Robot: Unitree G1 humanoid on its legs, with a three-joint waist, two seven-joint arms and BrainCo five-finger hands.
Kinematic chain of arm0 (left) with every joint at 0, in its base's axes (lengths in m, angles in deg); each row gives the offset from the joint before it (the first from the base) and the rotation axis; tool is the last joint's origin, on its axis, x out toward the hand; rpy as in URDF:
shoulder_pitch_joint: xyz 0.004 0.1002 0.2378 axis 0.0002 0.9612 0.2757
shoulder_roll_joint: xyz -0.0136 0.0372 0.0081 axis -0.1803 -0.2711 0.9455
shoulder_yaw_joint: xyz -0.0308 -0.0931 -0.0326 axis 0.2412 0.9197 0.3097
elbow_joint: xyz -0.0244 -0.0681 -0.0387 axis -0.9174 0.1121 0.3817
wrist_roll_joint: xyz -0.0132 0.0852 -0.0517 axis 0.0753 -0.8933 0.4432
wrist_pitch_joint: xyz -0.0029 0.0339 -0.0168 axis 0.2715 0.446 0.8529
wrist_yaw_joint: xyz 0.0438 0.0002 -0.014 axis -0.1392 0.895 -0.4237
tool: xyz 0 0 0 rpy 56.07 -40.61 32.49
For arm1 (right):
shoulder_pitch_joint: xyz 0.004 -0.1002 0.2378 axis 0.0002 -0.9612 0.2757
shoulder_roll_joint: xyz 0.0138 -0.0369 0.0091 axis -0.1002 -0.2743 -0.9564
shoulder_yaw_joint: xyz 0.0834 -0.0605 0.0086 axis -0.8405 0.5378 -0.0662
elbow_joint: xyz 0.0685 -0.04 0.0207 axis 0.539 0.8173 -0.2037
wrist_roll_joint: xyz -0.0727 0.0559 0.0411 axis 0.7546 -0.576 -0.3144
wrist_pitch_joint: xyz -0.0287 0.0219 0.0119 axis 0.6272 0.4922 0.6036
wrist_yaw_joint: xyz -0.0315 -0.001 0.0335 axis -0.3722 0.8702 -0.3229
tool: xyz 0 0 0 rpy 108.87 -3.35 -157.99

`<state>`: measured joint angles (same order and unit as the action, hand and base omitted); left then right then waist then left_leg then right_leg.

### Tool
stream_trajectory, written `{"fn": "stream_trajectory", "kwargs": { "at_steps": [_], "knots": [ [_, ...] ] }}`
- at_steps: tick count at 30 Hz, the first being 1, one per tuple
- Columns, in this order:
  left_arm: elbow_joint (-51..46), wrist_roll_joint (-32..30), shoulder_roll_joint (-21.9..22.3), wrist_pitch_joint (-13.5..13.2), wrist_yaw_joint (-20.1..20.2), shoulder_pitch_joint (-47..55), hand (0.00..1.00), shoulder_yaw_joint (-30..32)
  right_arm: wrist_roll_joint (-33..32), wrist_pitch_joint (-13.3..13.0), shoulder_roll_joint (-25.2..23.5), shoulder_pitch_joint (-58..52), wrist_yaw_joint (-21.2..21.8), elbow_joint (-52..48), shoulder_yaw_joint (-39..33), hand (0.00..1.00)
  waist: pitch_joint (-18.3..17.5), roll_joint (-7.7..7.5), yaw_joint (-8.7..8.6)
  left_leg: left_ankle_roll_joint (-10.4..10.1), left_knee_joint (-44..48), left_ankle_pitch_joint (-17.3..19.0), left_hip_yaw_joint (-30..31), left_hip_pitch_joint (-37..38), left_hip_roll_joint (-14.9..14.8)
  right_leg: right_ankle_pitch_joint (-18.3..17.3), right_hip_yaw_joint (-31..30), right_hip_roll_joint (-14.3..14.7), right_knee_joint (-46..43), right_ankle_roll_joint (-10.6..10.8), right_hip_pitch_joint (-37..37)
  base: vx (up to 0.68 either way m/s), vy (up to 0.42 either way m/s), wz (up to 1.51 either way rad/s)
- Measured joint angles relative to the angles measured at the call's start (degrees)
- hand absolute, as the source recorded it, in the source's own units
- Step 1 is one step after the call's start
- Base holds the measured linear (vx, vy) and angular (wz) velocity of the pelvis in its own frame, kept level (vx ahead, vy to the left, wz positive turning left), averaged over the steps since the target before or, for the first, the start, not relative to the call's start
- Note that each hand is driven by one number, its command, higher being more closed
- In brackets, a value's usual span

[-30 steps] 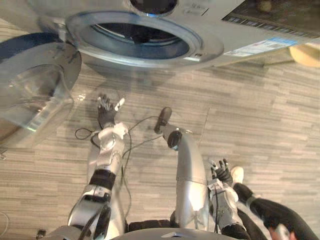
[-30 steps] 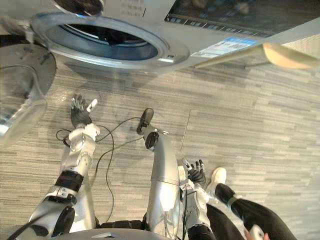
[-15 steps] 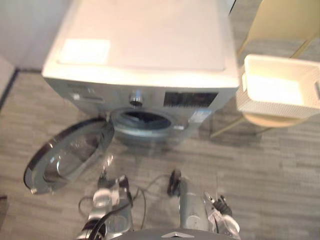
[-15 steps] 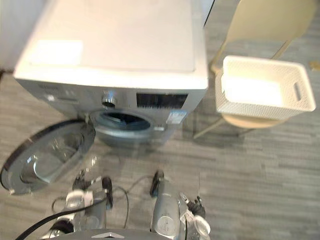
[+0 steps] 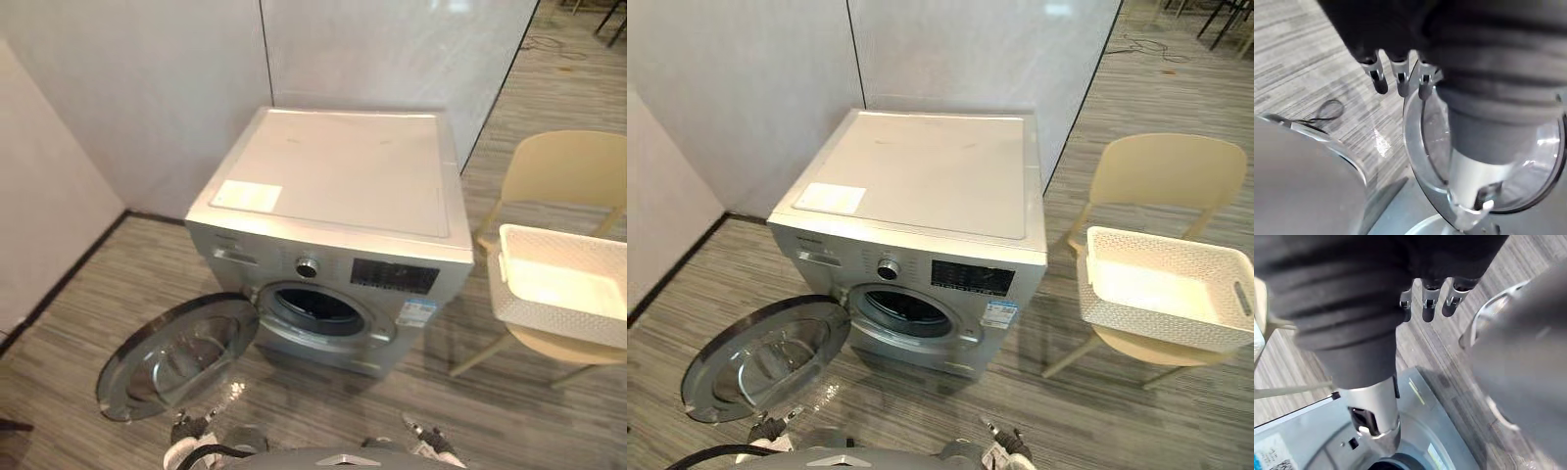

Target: Pick up the laundry basket with both hands and put the clothes into the washing machine.

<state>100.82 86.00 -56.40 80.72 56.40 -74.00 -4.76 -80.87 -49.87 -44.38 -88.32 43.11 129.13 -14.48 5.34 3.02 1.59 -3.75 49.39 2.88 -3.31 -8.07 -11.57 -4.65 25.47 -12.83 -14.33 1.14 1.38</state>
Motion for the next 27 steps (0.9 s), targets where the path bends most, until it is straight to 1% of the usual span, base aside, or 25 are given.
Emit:
{"fn": "stream_trajectory", "kwargs": {
  "at_steps": [1, 2, 3, 4, 5, 6, 7, 8, 9, 10, 12, 13, 14, 15, 16, 18, 19, 20, 21, 22, 23, 24, 25, 26, 27],
  "knots": [
    [0.5, 0.0, -0.1, 0.0, 0.1, 0.0, 0.00, -0.3, 0.0, 0.0, -0.1, 0.2, 0.0, 0.2, -0.3, 0.00, 0.0, 0.04, -0.26, -0.5, 0.5, -0.3, 0.8, 1.4, -0.4, 0.4, -0.2, 0.1, 0.4, 0.3, -0.5, 0.04, 0.183, -0.09],
    [1.2, 0.0, -0.2, 0.0, 0.2, -0.1, 0.00, -0.8, 0.0, 0.1, -0.1, 0.8, 0.0, 0.3, -0.6, 0.00, -0.1, 0.27, -0.47, -1.7, -3.0, -2.5, 2.1, 4.8, -1.3, 1.6, -0.4, 0.6, 1.3, 0.8, -1.2, 0.04, 0.198, -0.02],
    [1.6, 0.0, -0.3, 0.2, 0.8, -0.2, 0.00, -1.7, 0.0, 0.6, 0.2, 1.0, 0.1, 0.7, -1.5, 0.00, -0.4, 0.66, -0.72, -3.7, -9.6, -1.1, 2.2, 8.6, -0.9, 2.8, -0.8, 1.2, 1.7, 1.3, -1.4, 0.04, 0.194, 0.03],
    [1.6, 0.0, -0.7, 0.3, 0.9, -0.1, 0.00, -2.2, 0.0, 0.9, -0.2, 1.1, 0.0, 1.3, -1.9, 0.00, -0.4, 0.65, -0.87, -3.0, -12.1, 0.2, 1.7, 9.9, 0.0, 3.3, -1.2, 1.2, 2.6, 1.3, -1.4, 0.01, 0.151, 0.06],
    [1.8, -0.1, -1.6, 0.4, 0.9, 0.0, 0.00, -3.2, 0.0, 1.3, -0.5, 1.1, 0.2, 2.6, -1.7, 0.00, -1.2, -0.90, -1.13, -3.4, -15.9, 1.4, 1.8, 11.4, 0.7, 4.4, -1.8, 1.1, 4.6, 1.1, -1.4, -0.01, 0.146, 0.06],
    [2.0, -0.2, -3.0, 0.5, 0.8, -0.1, 0.00, -4.4, -0.1, 1.6, -0.9, 1.0, 0.2, 3.0, -1.9, 0.00, -1.9, -1.67, -1.27, -4.2, -20.9, 4.0, 1.8, 13.5, 0.8, 5.8, -1.6, 1.0, 6.7, 1.3, -1.4, -0.03, 0.223, 0.14],
    [2.5, -0.5, -3.6, 0.6, 0.9, 0.0, 0.00, -5.6, -0.1, 1.7, -1.0, 1.2, 0.2, 3.4, -2.6, 0.00, -1.9, -1.32, -2.09, -4.5, -26.1, 7.2, 1.7, 15.5, 0.4, 6.4, -0.2, 1.2, 6.9, 1.8, -1.0, -0.03, 0.235, 0.29],
    [2.7, -0.8, -3.8, 0.7, 0.9, -0.2, 0.00, -6.5, -0.1, 1.7, -0.9, 1.3, 0.1, 3.7, -3.3, 0.00, -1.8, -1.21, -2.72, -4.5, -28.4, 8.1, 1.9, 15.9, 0.3, 6.5, 0.7, 1.1, 6.8, 1.9, -0.7, -0.05, 0.243, 0.64],
    [2.8, -1.2, -4.1, 0.7, 0.9, -0.5, 0.00, -8.8, -0.1, 1.8, -0.8, 1.2, 0.0, 4.8, -4.6, 0.00, -1.8, -1.17, -3.61, -4.8, -32.8, 9.0, 2.0, 16.5, 0.6, 6.8, 2.4, 0.2, 6.3, 2.5, -0.1, -0.08, 0.201, 0.91],
    [2.8, -1.3, -3.9, 0.8, 1.3, -1.3, 0.00, -11.3, -0.1, 2.1, -0.6, 0.6, -0.1, 5.0, -5.8, 0.00, -1.8, -1.11, -3.99, -4.7, -36.4, 9.1, 2.6, 16.5, 1.4, 7.3, 4.2, -1.1, 5.4, 3.1, 0.5, -0.09, 0.187, 0.92],
    [2.8, -2.4, -3.8, 0.8, 1.7, -1.6, 0.00, -14.6, 0.0, 2.2, -0.3, -0.6, -0.1, 5.2, -7.0, 0.00, -1.1, -1.12, -3.90, -4.6, -41.0, 9.2, 3.3, 18.0, 3.1, 8.4, 5.3, -3.5, 4.5, 3.9, 0.6, -0.11, 0.208, 0.56],
    [2.8, -2.5, -3.9, 0.7, 1.9, -1.7, 0.00, -15.2, 0.1, 2.2, 0.0, -0.5, -0.1, 5.3, -6.9, 0.00, -0.8, -1.15, -3.84, -4.4, -42.0, 9.3, 3.2, 18.5, 3.7, 8.8, 5.2, -4.1, 4.3, 4.2, 0.7, -0.13, 0.191, 0.22],
    [2.8, -2.6, -4.1, 0.6, 2.0, -1.7, 0.00, -15.9, 0.2, 2.2, 0.4, -0.3, -0.1, 5.3, -6.9, 0.00, -0.5, -1.03, -3.84, -3.9, -43.4, 9.2, 3.2, 18.9, 4.9, 9.3, 4.8, -5.2, 4.2, 4.6, 1.2, -0.20, 0.152, -0.12],
    [2.7, -3.6, -4.6, 0.4, 2.1, -1.6, 0.00, -16.8, 0.3, 2.2, 0.5, -0.2, -0.1, 5.4, -6.9, 0.00, -0.3, -1.83, -3.49, -2.5, -44.8, 8.3, 2.4, 19.1, 6.9, 10.2, 3.4, -6.8, 4.6, 4.8, 2.5, -0.17, 0.112, -0.22],
    [2.8, -3.7, -4.8, 0.3, 2.1, -1.6, 0.00, -17.2, 0.3, 2.3, 0.5, -0.1, -0.1, 5.4, -6.9, 0.00, -0.2, -2.05, -3.43, -2.2, -45.2, 8.1, 1.9, 19.0, 7.8, 10.6, 2.9, -7.4, 5.1, 4.7, 2.9, -0.27, 0.152, -0.41],
    [3.6, -5.7, -5.7, 0.3, 2.1, -1.3, 0.00, -17.8, 0.3, 2.3, 0.3, -0.1, -0.1, 4.3, -6.7, 0.00, -0.2, -2.35, -3.48, -0.6, -46.5, 7.3, 0.0, 18.8, 10.7, 11.3, -0.8, -9.1, 6.2, 5.5, 5.1, -0.25, 0.118, -0.39],
    [3.7, -5.9, -5.8, 0.3, 2.1, -1.4, 0.00, -17.8, 0.3, 2.3, -0.1, -0.3, -0.1, 4.3, -6.7, 0.00, -0.2, -2.40, -3.58, -0.5, -46.5, 7.2, -0.3, 18.6, 11.1, 11.1, -1.7, -9.1, 6.7, 5.8, 5.3, -0.19, 0.102, -0.26],
    [4.7, -6.2, -5.8, 0.3, 2.2, -1.7, 0.00, -16.9, 0.3, 2.4, -0.2, -0.6, 0.0, 4.4, -6.5, 0.00, -0.1, -2.69, -3.70, 0.8, -45.5, 6.8, -1.3, 17.8, 11.7, 7.7, -3.3, -8.7, 6.9, 5.9, 6.1, -0.16, 0.076, -0.22],
    [4.8, -6.9, -5.1, 0.3, 2.4, -1.5, 0.00, -15.8, 0.2, 2.3, 0.2, -0.7, 0.1, 4.3, -6.6, 0.00, -0.1, -0.73, -3.67, 1.4, -45.5, 6.3, -2.2, 17.5, 9.6, 2.5, -4.9, -7.2, 1.7, 4.0, 7.9, -0.15, 0.065, -0.26],
    [4.7, -6.9, -5.2, 0.3, 2.4, -1.5, 0.00, -15.3, 0.2, 2.2, 0.4, -0.6, 0.2, 4.3, -6.1, 0.00, 0.1, -1.70, -3.68, 1.3, -45.0, 6.2, -2.8, 17.2, 8.7, 2.2, -7.9, -6.0, -9.2, 2.4, 10.8, -0.10, 0.027, -0.18],
    [4.7, -7.2, -5.6, 0.3, 2.4, -1.5, 0.00, -14.1, 0.2, 2.3, -0.1, -0.8, 0.4, 4.3, -5.6, 0.00, -0.3, -2.34, -3.67, 1.1, -44.2, 6.1, -2.8, 17.2, 8.5, 1.6, -9.8, -5.0, -16.3, 2.9, 11.7, -0.06, -0.049, 0.00],
    [4.4, -7.4, -6.9, 0.4, 2.4, -1.5, 0.00, -10.7, 0.2, 2.3, -2.7, -1.8, 1.6, 4.5, -5.6, 0.00, -0.3, -5.67, -3.29, 0.6, -42.9, 6.5, -2.5, 16.6, 8.7, -4.0, -12.2, -3.1, -27.0, 3.2, 10.9, -0.05, -0.071, 0.04],
    [4.2, -7.4, -7.1, 0.4, 2.5, -1.7, 0.00, -9.8, 0.2, 2.2, -3.2, -2.2, 1.9, 4.5, -5.6, 0.00, 0.1, -6.69, -2.98, 0.3, -42.5, 6.7, -2.6, 16.6, 9.2, -4.0, -12.5, -3.1, -26.1, 3.4, 10.7, -0.05, -0.085, -0.08],
    [4.4, -7.4, -7.2, 0.5, 2.5, -1.9, 0.00, -8.6, 0.2, 2.3, -3.5, -2.3, 2.2, 4.5, -5.7, 0.00, -0.2, -6.76, -2.53, 0.1, -42.6, 6.6, -3.0, 16.5, 8.6, -3.5, -12.7, -1.5, -24.3, 4.0, 10.4, -0.06, -0.029, -0.33],
    [4.9, -7.4, -6.5, 0.8, 2.5, -2.2, 0.00, -7.7, 0.3, 2.3, -2.8, -2.0, 2.3, 4.4, -5.9, 0.00, -0.7, -4.84, -2.12, 0.1, -43.0, 6.2, -3.4, 15.9, 6.6, -3.2, -13.1, 1.2, -19.8, 5.1, 8.6, -0.06, -0.029, -0.33]
  ]
}}
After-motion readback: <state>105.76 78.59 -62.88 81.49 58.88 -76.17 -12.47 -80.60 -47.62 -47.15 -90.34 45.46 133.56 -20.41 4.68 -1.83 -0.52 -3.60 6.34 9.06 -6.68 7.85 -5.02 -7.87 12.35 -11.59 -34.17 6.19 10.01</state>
